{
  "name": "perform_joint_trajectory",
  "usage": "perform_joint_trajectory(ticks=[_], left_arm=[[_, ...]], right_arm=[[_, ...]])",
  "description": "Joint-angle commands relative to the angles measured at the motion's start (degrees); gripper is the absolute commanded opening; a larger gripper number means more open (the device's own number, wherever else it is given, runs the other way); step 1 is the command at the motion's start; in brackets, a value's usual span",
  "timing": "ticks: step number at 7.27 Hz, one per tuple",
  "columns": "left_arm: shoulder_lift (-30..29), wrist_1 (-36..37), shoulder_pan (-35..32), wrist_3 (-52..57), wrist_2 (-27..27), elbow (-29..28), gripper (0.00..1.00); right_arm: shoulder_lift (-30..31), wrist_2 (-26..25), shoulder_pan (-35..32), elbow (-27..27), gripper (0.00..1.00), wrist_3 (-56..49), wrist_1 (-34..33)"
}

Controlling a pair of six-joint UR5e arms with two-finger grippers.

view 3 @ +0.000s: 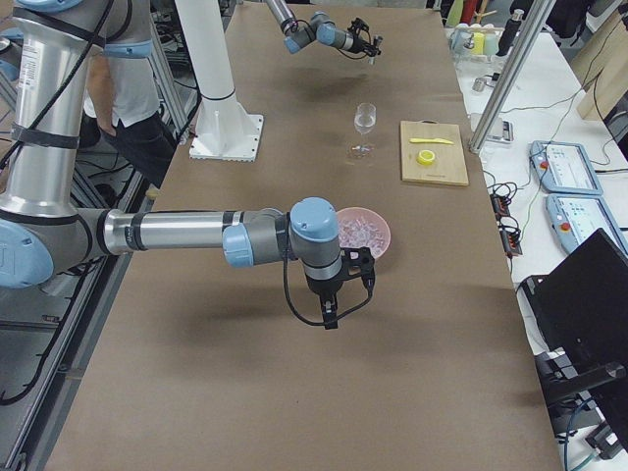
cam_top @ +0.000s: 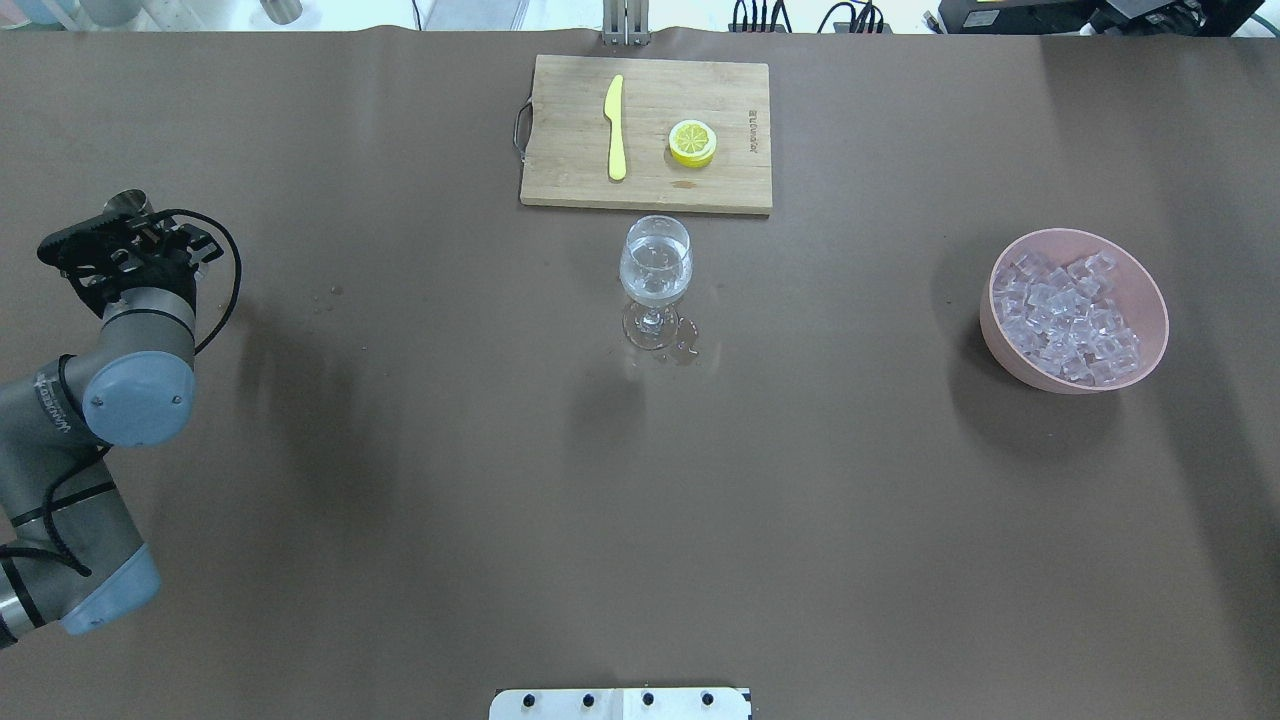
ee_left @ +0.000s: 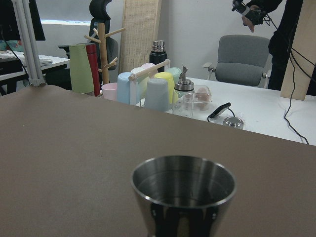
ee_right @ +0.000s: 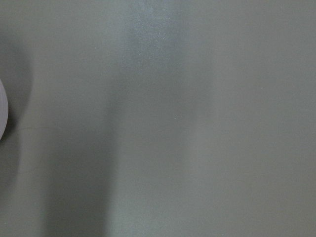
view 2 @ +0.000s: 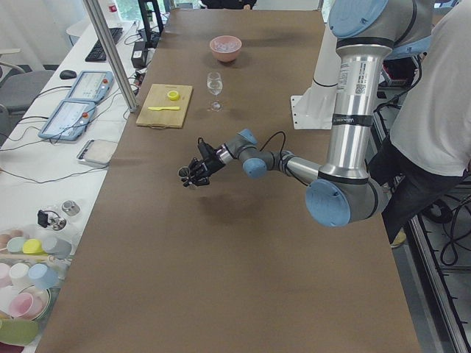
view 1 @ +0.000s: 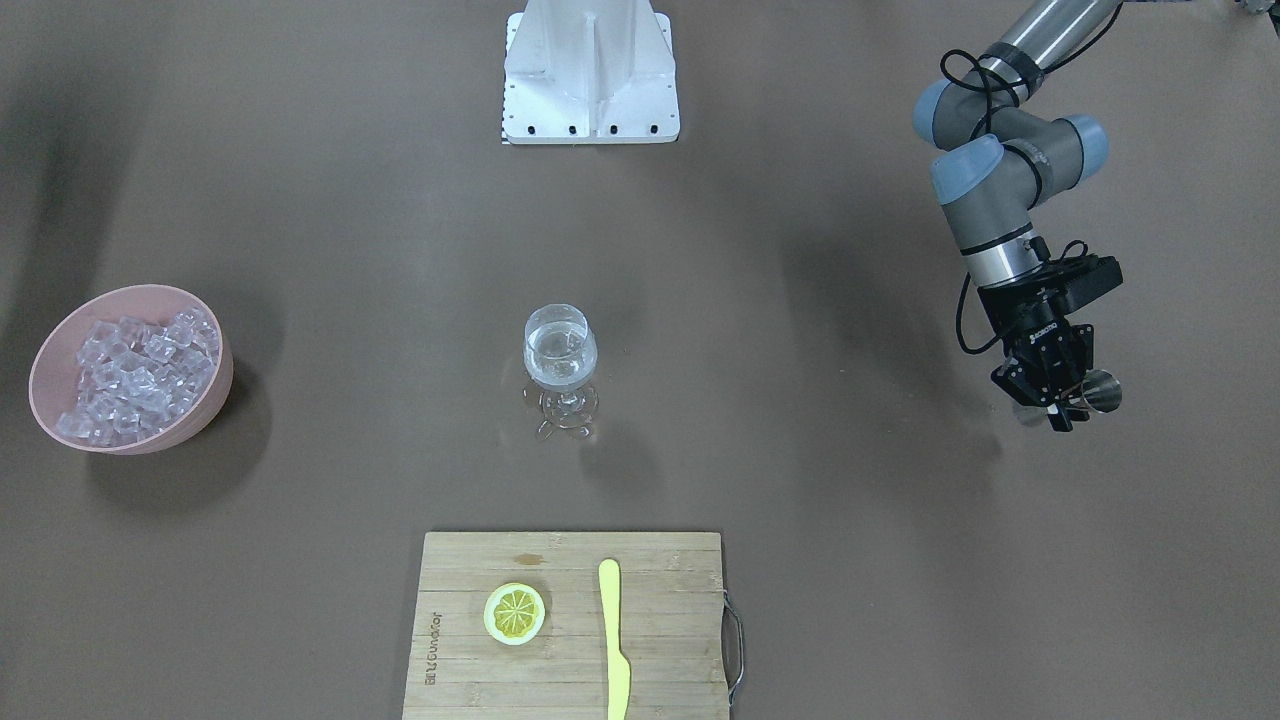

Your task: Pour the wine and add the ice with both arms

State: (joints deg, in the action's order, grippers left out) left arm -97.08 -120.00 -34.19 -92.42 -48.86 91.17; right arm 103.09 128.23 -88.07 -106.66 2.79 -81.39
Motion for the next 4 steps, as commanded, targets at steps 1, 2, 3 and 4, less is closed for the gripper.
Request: perform_joint_trajectory(ticks=[1,2,3,4], left_arm=[[-0.9,-0.1,0.8,-1.3,0.1,-1.7,0.0],[-1.0,0.0,1.2,-1.5,0.2,-1.8,0.0],[-0.9,0.0,2.1,-1.5,1.6,-1.9,0.0],[-0.9,-0.1,2.5,-1.4,2.2,-1.7,0.0]], right_arm=[[0.0,-0.1,0.0,0.0,1.0,0.0,0.0],[-0.1,-0.1,0.0,0.0,1.0,0.0,0.0],[-0.1,-0.1,0.0,0.0,1.0,0.0,0.0],[-0.1,-0.1,0.0,0.0,1.0,0.0,0.0]])
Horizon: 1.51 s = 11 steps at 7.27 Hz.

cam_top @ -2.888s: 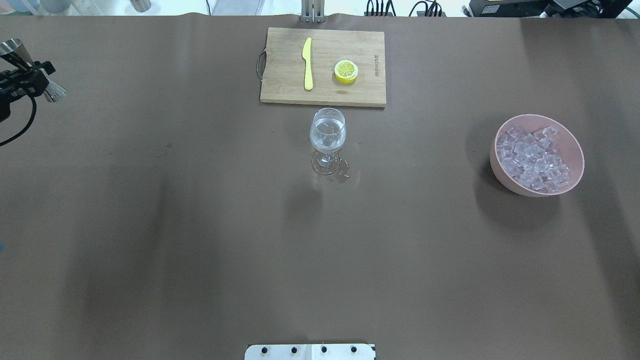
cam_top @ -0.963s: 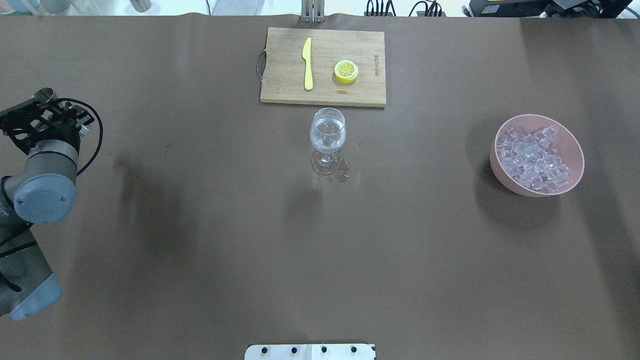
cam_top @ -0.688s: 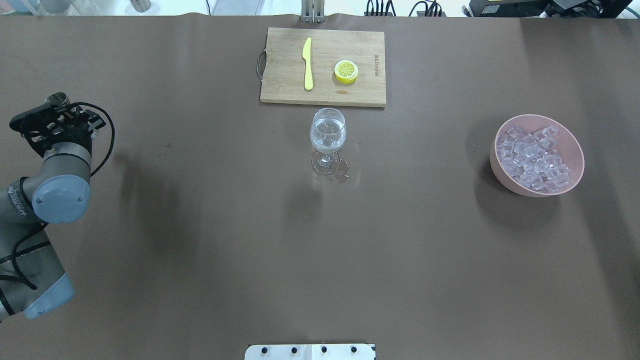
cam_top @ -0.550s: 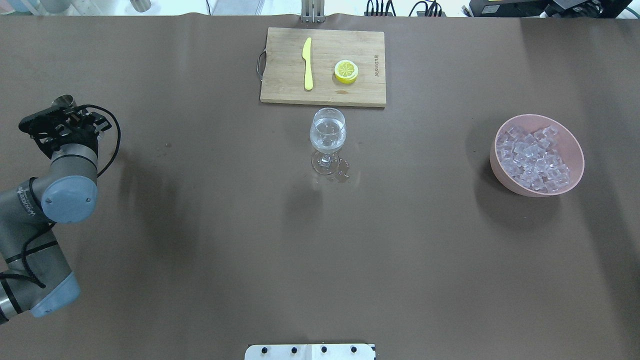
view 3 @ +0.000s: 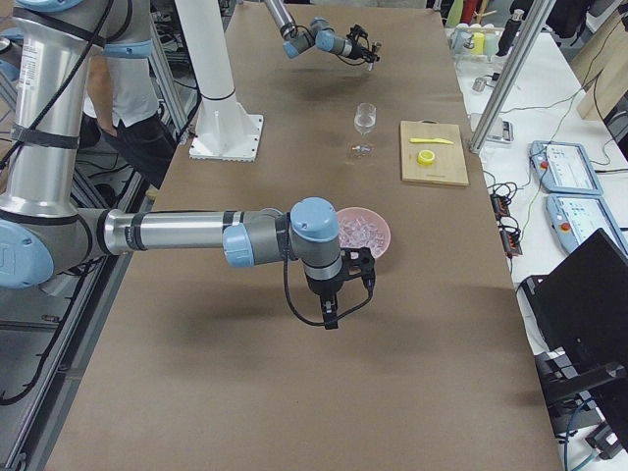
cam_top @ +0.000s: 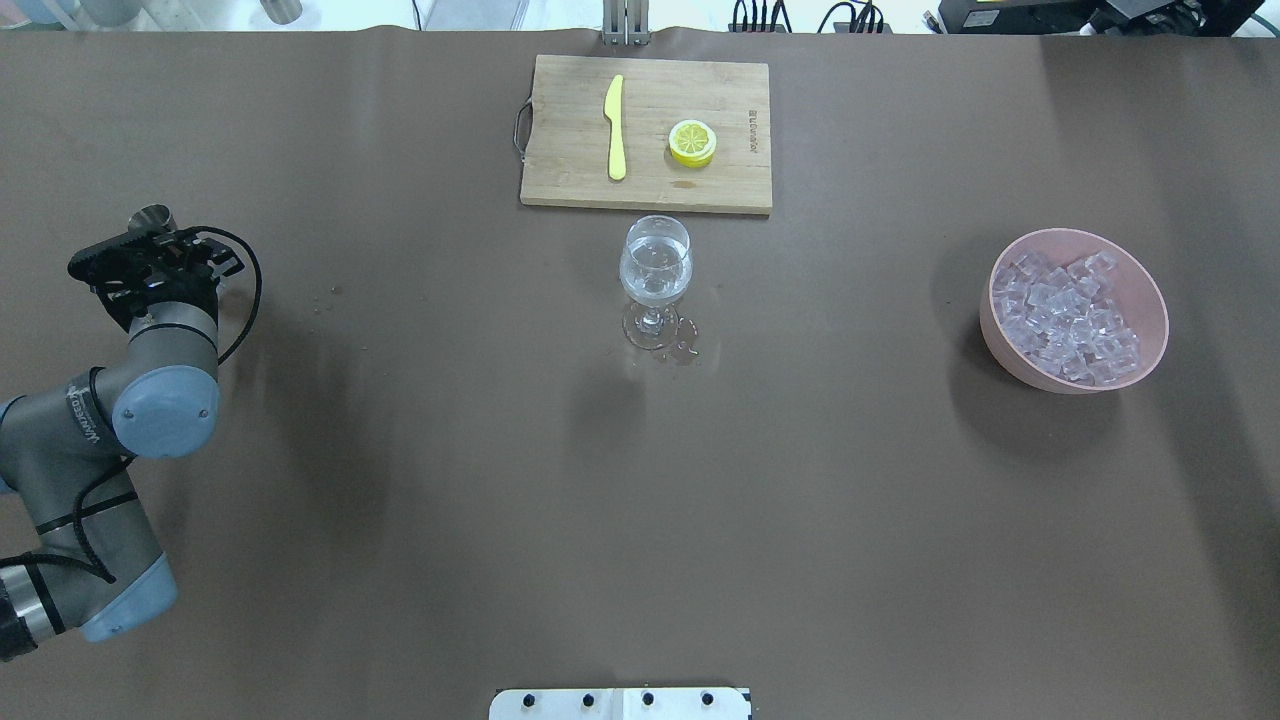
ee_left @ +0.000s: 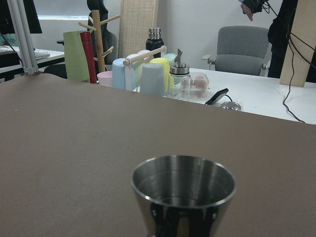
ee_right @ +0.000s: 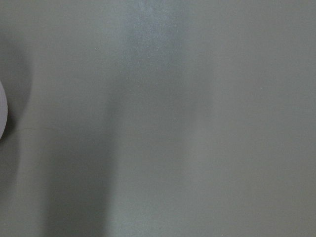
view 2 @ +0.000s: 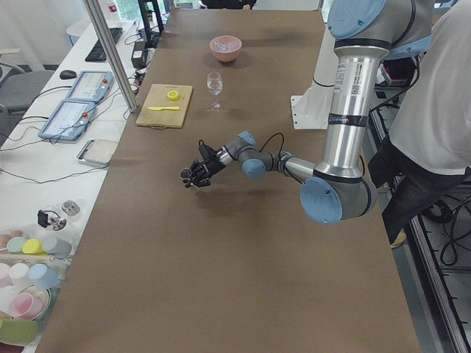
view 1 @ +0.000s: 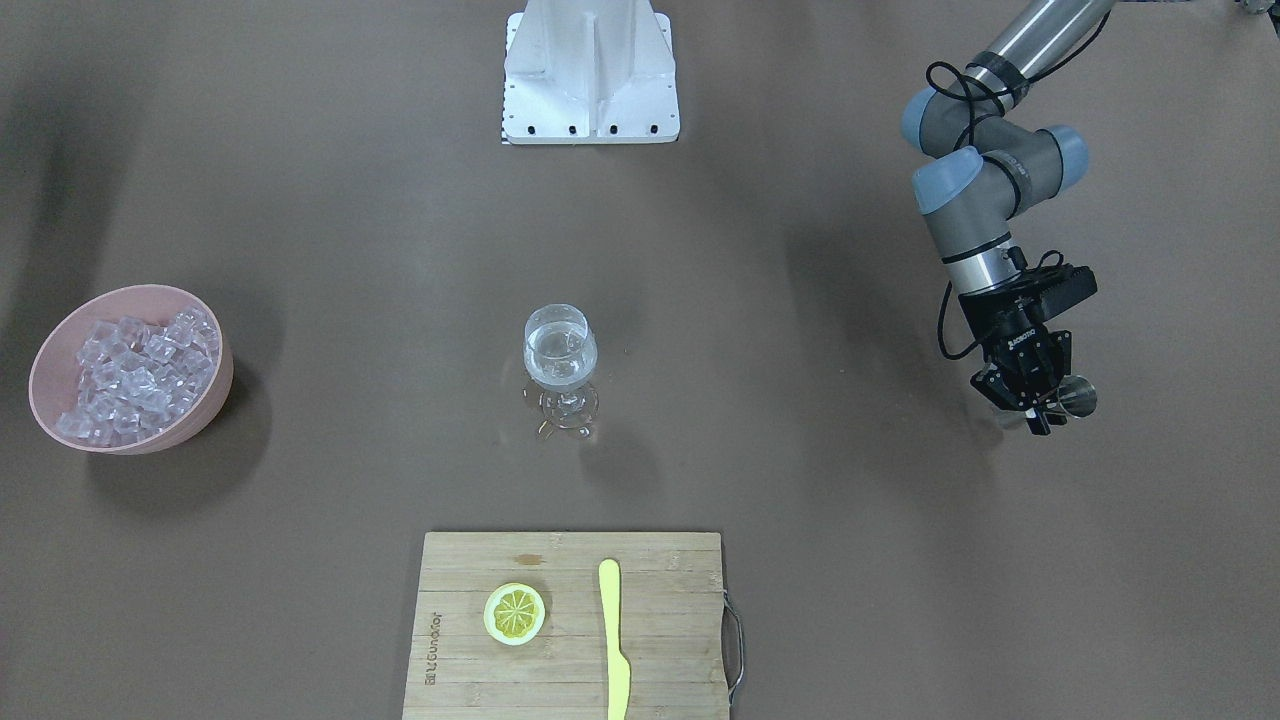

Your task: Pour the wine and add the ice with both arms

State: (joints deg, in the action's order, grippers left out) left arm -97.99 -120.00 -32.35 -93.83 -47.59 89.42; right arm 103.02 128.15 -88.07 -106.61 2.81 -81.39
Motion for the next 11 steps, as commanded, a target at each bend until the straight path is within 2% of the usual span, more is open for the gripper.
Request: perform_joint_trajectory(ticks=[1,4,6,7,8,9,11], left_arm=[[0.0,-0.1,0.7,0.3,0.9,0.3,0.03],[0.3,-0.2,0.7,0.4,1.0,0.7,0.31],[0.4,-0.3,0.7,0.4,1.3,0.8,0.59],[0.5,-0.4,0.7,0.4,2.1,0.8,0.63],[0.4,-0.5,0.7,0.4,2.1,0.9,0.84],[0.4,-0.5,0.7,0.4,2.1,0.8,0.97],[0.6,-0.5,0.7,0.5,2.1,0.9,0.98]], right_arm=[[0.0,0.0,0.0,0.0,1.0,0.0,0.0],[0.0,0.0,0.0,0.0,1.0,0.0,0.0],[0.0,0.1,0.0,0.0,1.0,0.0,0.0],[0.0,0.1,0.0,0.0,1.0,0.0,0.0],[0.0,0.1,0.0,0.0,1.0,0.0,0.0],[0.0,0.1,0.0,0.0,1.0,0.0,0.0],[0.0,0.1,0.0,0.0,1.0,0.0,0.0]])
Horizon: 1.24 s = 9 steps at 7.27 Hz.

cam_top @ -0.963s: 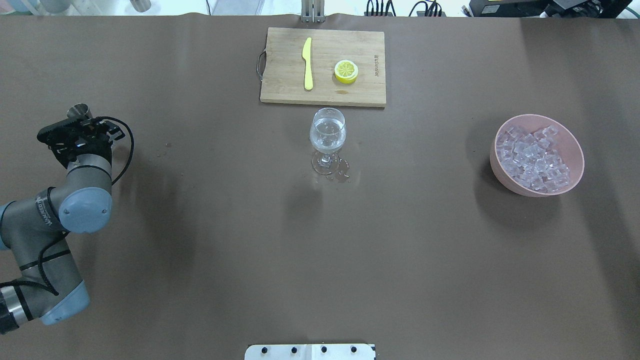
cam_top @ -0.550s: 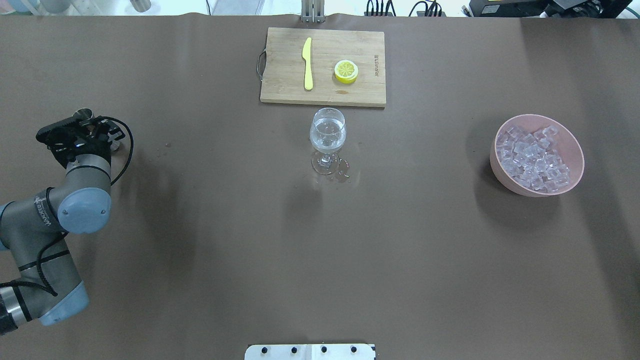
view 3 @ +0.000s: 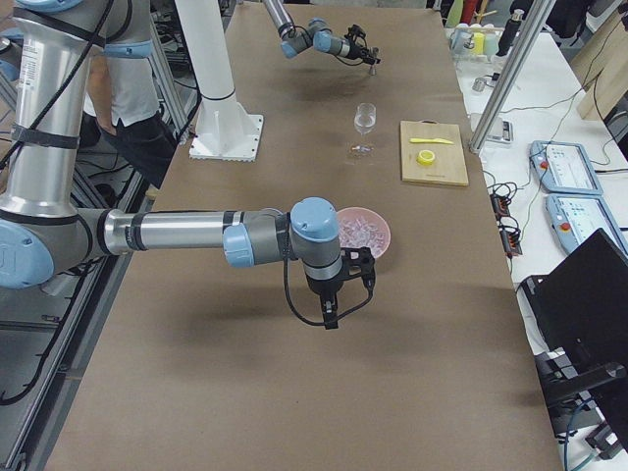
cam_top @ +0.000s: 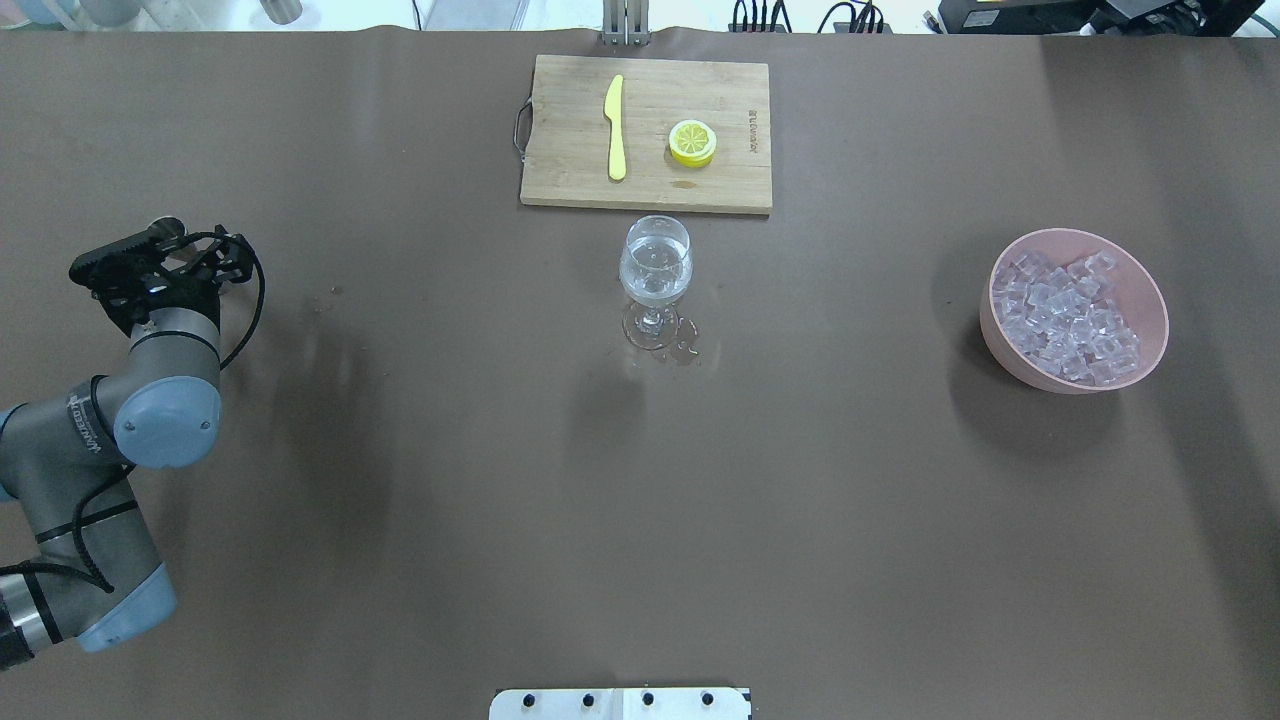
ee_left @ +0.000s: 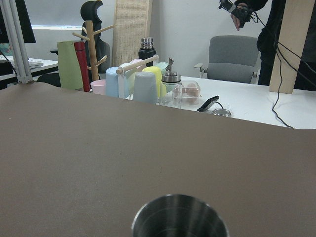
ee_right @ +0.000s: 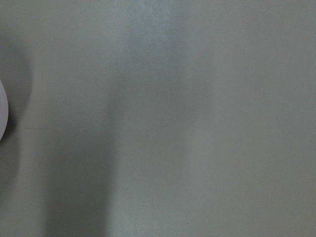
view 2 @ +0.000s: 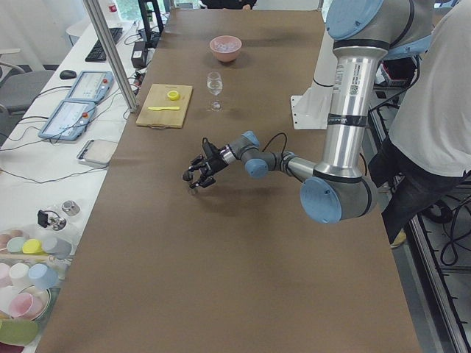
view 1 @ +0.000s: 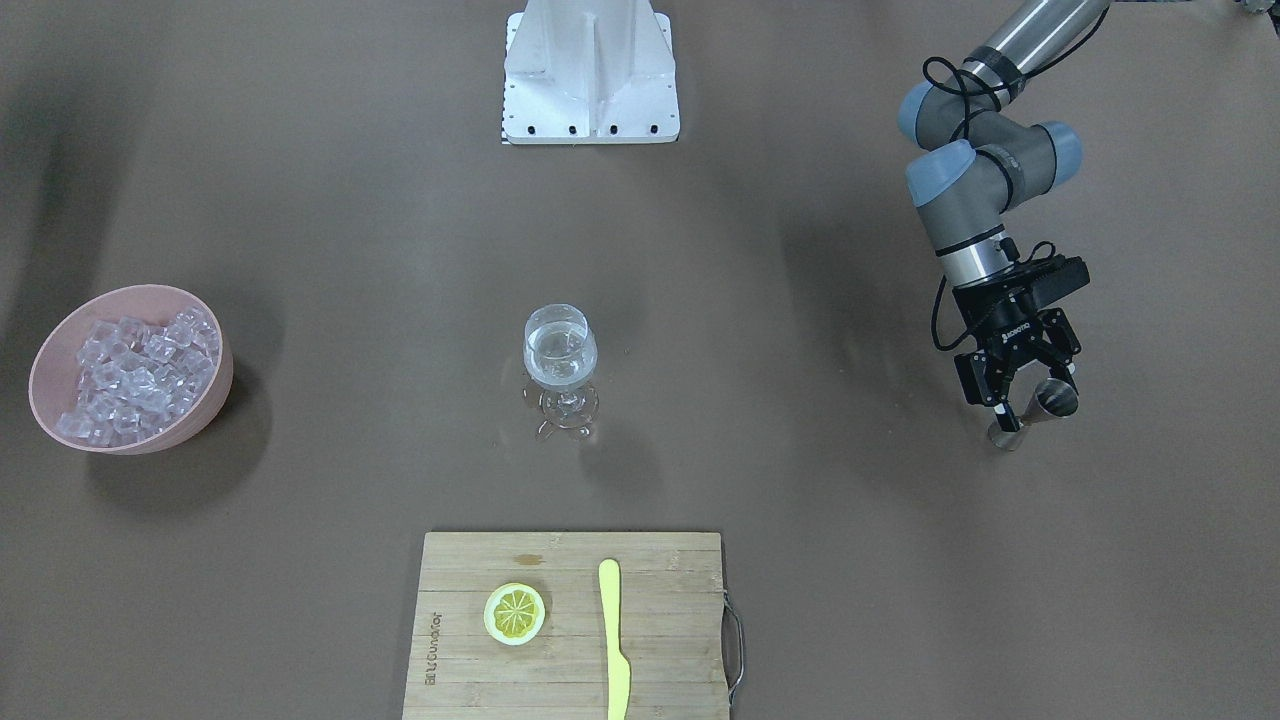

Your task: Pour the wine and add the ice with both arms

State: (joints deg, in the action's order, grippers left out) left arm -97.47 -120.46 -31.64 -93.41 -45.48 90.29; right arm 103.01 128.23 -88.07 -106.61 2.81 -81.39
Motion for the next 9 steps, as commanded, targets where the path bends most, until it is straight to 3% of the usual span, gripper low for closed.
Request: perform_joint_trajectory(ticks=[1,3,7,9], left_arm=[[0.3,0.0,-0.1,1.0,-0.2,0.7,0.98],[1.6,-0.4,-0.2,4.2,-0.7,3.4,0.98],[8.6,-0.4,-0.7,17.4,-0.9,17.1,0.98],[9.4,-0.4,-2.7,26.4,-9.5,20.5,0.98]], right_arm=[[0.0,-0.1,0.0,0.0,1.0,0.0,0.0],[-0.1,0.0,0.0,0.0,1.0,0.0,0.0],[-0.1,0.0,0.0,0.0,1.0,0.0,0.0],[-0.1,0.0,0.0,-0.1,1.0,0.0,0.0]])
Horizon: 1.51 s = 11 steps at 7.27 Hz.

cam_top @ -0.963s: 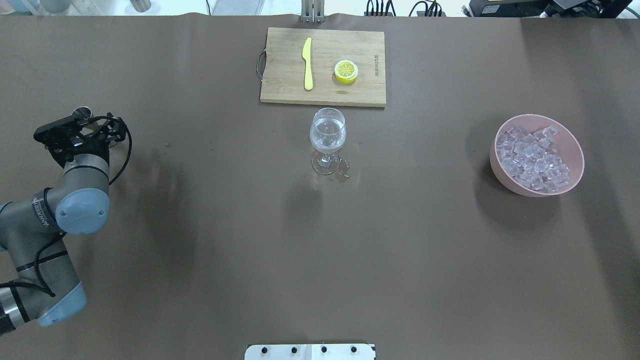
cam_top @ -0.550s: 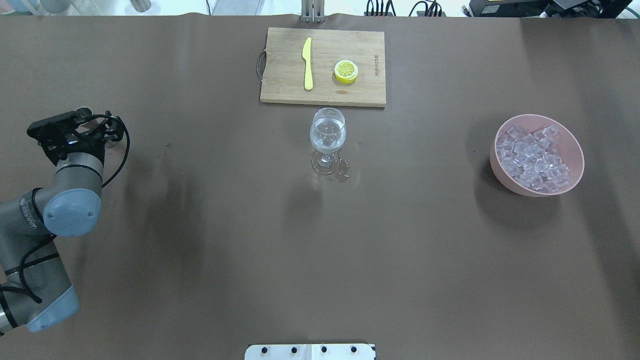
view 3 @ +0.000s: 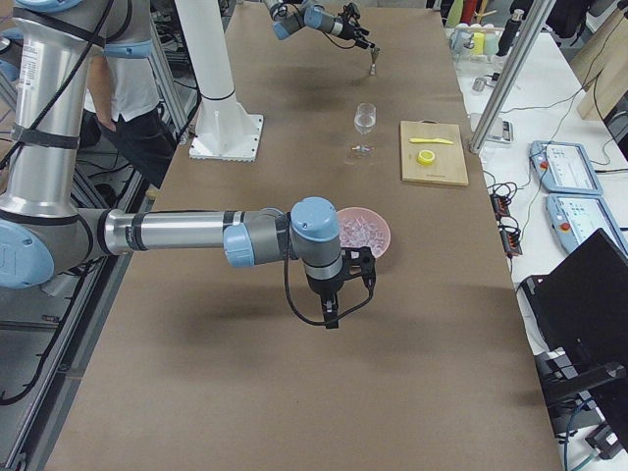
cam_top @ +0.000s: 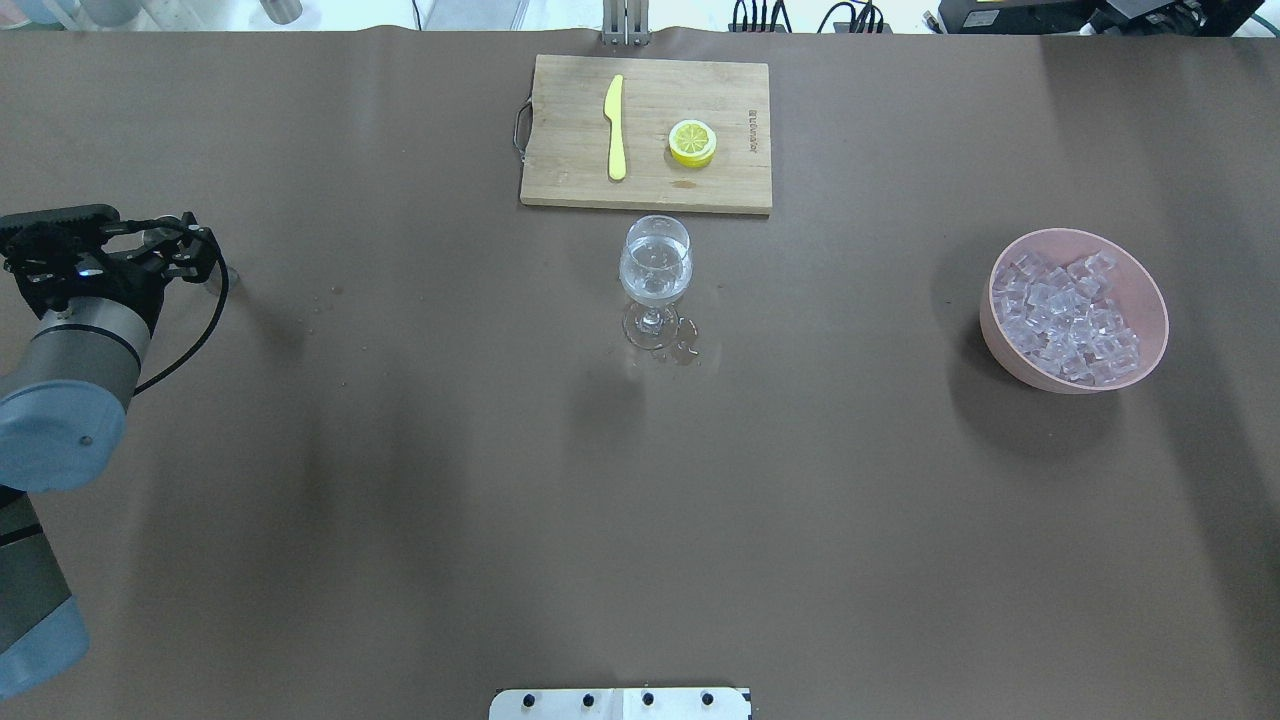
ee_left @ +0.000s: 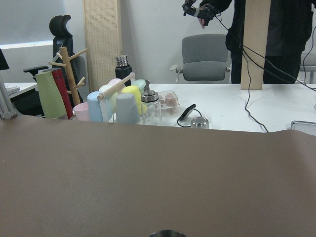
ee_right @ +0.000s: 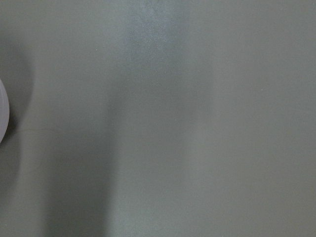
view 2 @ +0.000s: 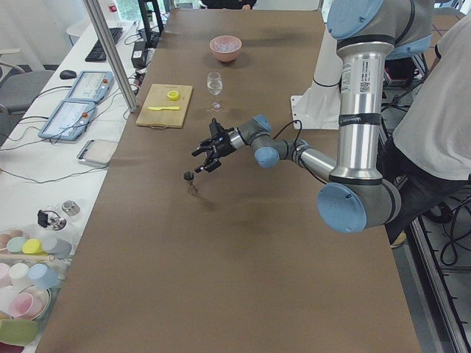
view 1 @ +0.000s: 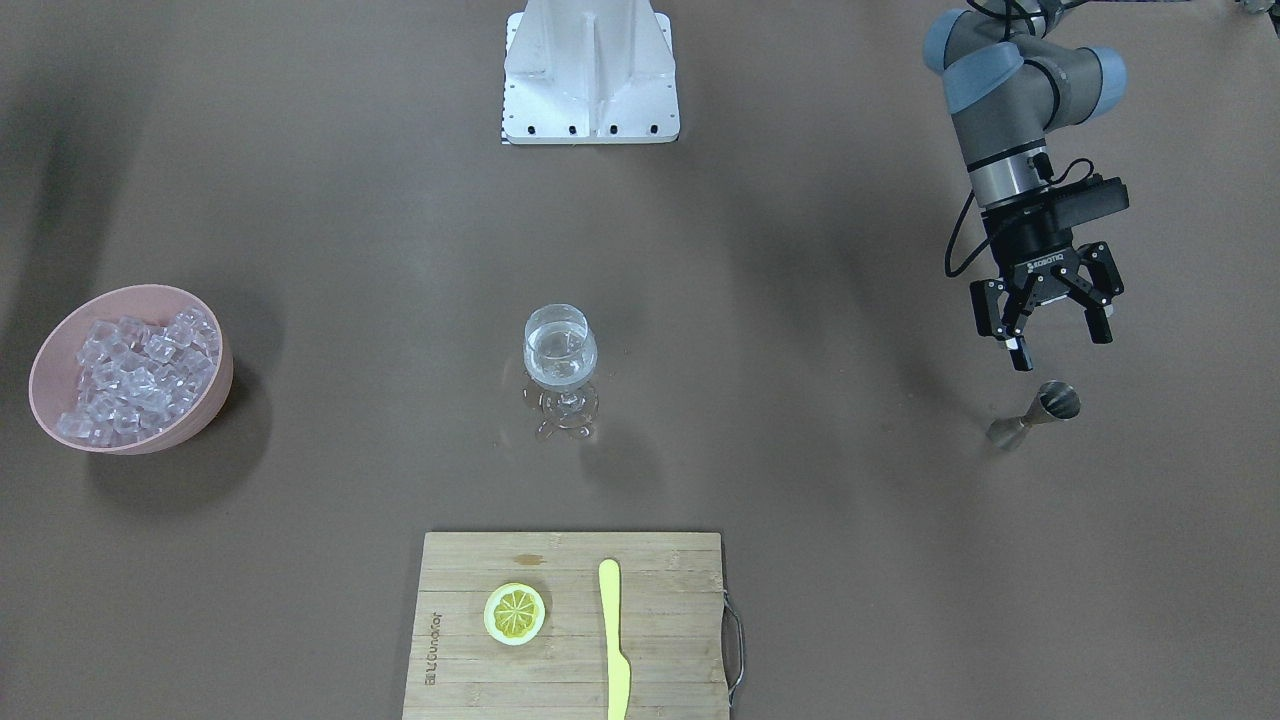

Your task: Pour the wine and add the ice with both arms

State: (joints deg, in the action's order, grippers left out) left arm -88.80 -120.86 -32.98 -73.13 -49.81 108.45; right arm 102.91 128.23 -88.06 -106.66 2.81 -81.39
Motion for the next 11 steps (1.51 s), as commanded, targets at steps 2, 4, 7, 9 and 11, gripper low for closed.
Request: perform_joint_trajectory(ticks=[2,4,7,9,11], left_arm=[[0.8,2.0,-6.3,23.2,-17.5,2.8,0.98],[0.9,6.7,-14.0,39.5,-33.5,2.9,0.98],[-0.1,15.5,-27.5,64.8,-51.1,3.0,0.98],[-1.0,26.3,-37.8,77.2,-63.1,2.8,0.98],[-7.9,49.6,-46.5,78.4,-71.6,1.4,0.98]], right_arm=[[0.0,0.0,0.0,-0.1,1.0,0.0,0.0],[0.0,0.0,0.0,-0.1,1.0,0.0,0.1],[0.0,0.0,0.0,-0.2,1.0,0.0,0.1],[0.1,0.0,0.0,0.0,1.0,-0.1,0.1],[0.1,0.0,0.0,0.1,1.0,-0.1,0.1]])
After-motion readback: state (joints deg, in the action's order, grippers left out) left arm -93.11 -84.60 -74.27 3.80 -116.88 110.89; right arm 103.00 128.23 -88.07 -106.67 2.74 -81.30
